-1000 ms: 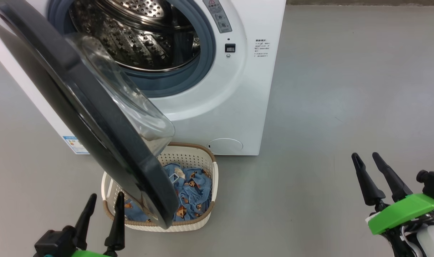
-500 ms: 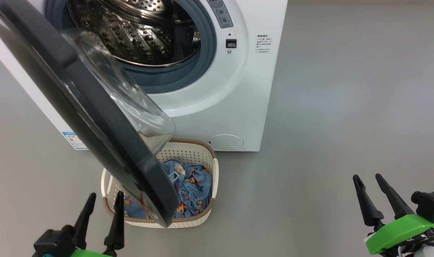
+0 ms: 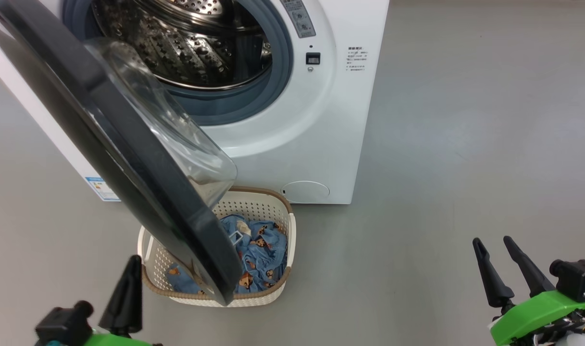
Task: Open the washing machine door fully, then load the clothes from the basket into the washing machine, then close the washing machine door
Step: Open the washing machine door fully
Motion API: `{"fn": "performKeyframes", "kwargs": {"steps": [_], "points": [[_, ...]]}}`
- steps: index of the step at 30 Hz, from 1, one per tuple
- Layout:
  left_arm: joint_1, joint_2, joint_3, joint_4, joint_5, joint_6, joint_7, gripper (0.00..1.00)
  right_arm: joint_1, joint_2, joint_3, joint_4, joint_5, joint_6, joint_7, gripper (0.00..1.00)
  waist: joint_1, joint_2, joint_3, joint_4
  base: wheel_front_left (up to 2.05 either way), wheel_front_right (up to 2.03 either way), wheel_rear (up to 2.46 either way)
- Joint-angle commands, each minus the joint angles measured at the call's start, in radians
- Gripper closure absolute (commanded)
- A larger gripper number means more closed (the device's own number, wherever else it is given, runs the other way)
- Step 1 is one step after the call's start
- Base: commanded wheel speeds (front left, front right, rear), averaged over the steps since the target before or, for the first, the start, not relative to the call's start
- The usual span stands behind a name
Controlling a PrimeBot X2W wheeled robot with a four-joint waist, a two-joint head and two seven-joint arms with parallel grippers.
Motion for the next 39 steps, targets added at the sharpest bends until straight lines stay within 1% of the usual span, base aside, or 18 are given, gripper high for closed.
{"fn": "performKeyframes", "kwargs": {"steps": [1,6,10,14,17,19,23,26,29,33,35,38,39], "points": [[-0.047,0.020,0.043,-0.029,-0.008,-0.002,-0.006,1.00,0.022,-0.011,0.012,-0.023,-0.008,0.001,-0.013,0.00,0.0000,0.0000,-0.001,0.002,0.00,0.00,0.00],[-0.058,0.021,0.097,-0.068,-0.031,-0.002,-0.006,1.00,0.031,-0.010,0.004,-0.025,-0.016,0.001,-0.013,0.00,0.0000,0.0000,-0.010,0.013,0.00,0.00,0.00],[-0.067,0.027,0.127,-0.125,-0.045,-0.002,-0.006,1.00,0.038,-0.010,0.002,-0.027,-0.018,0.001,-0.013,0.00,0.0000,0.0000,-0.020,0.022,0.00,0.00,0.00],[-0.077,0.023,0.157,-0.224,-0.050,-0.002,-0.006,1.00,0.044,-0.010,-0.001,-0.031,-0.015,0.001,-0.013,0.00,0.0000,0.0000,-0.032,0.028,0.00,0.00,0.00],[-0.082,0.015,0.147,-0.323,-0.048,-0.002,-0.006,1.00,0.051,-0.011,-0.005,-0.035,-0.014,0.001,-0.013,0.00,0.0000,0.0000,-0.040,0.033,0.00,0.00,0.00],[-0.086,0.015,0.118,-0.395,-0.039,-0.002,-0.006,1.00,0.056,-0.013,-0.008,-0.038,-0.015,0.001,-0.013,0.00,0.0000,0.0000,-0.045,0.036,0.00,0.00,0.00],[-0.083,0.033,0.018,-0.510,0.006,-0.002,-0.005,1.00,0.066,-0.014,-0.012,-0.044,-0.015,0.001,-0.013,0.00,0.0000,0.0000,-0.053,0.038,0.00,0.00,0.00],[-0.084,0.039,-0.071,-0.562,0.032,-0.002,0.024,1.00,0.069,-0.017,-0.011,-0.048,-0.015,0.001,-0.013,0.00,0.0000,0.0000,-0.055,0.035,0.00,0.00,0.00],[-0.090,0.026,-0.162,-0.588,0.042,-0.002,0.058,1.00,0.068,-0.017,-0.013,-0.053,-0.016,0.001,-0.013,0.00,0.0000,0.0000,-0.053,0.031,0.00,0.00,0.00],[-0.090,0.006,-0.270,-0.548,0.021,-0.002,0.087,1.00,0.066,-0.017,-0.011,-0.059,-0.019,0.001,-0.013,0.00,0.0000,0.0000,-0.048,0.027,0.00,0.00,0.00],[-0.088,-0.009,-0.317,-0.481,-0.002,-0.002,0.086,1.00,0.063,-0.017,-0.009,-0.061,-0.019,0.001,-0.013,0.00,0.0000,0.0000,-0.041,0.025,0.00,0.00,0.00],[-0.088,-0.020,-0.336,-0.393,-0.039,-0.002,0.072,1.00,0.060,-0.017,-0.005,-0.061,-0.020,0.001,-0.013,0.00,0.0000,0.0000,-0.035,0.025,0.00,0.00,0.00],[-0.088,-0.020,-0.336,-0.393,-0.039,-0.002,0.072,1.00,0.060,-0.017,-0.005,-0.061,-0.020,0.001,-0.013,0.00,0.0000,0.0000,-0.035,0.025,0.00,0.00,0.00]]}}
